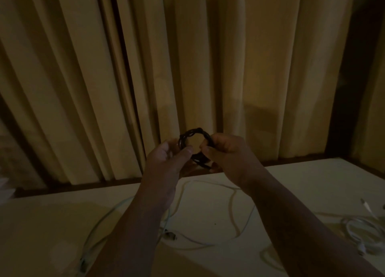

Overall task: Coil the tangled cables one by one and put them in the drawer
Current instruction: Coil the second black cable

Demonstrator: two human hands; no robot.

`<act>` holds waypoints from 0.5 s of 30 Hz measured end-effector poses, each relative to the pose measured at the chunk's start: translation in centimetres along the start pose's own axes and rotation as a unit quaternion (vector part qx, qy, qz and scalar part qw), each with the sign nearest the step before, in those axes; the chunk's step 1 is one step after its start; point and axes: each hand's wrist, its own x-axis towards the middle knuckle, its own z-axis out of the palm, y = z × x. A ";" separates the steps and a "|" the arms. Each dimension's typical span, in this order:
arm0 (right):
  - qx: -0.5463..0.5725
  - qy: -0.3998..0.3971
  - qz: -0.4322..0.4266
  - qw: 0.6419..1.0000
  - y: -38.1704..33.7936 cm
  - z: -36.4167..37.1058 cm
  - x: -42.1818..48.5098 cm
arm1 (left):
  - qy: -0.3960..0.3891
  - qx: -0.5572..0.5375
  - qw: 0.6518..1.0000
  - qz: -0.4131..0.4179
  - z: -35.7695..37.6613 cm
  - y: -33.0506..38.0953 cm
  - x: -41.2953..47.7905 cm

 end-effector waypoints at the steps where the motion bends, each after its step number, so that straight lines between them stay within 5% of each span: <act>1: 0.003 0.006 -0.003 1.000 -0.1 0.1 0.0 | 0.004 0.010 1.000 0.010 0.0 0.0 -0.1; 6: -0.015 0.005 -0.010 1.000 -0.1 -0.3 0.0 | -0.058 0.208 0.969 0.117 -1.0 0.4 -0.2; 15: -0.215 -0.099 -0.024 0.971 -0.4 -1.6 0.0 | -0.120 0.359 0.917 0.124 -2.6 0.6 0.5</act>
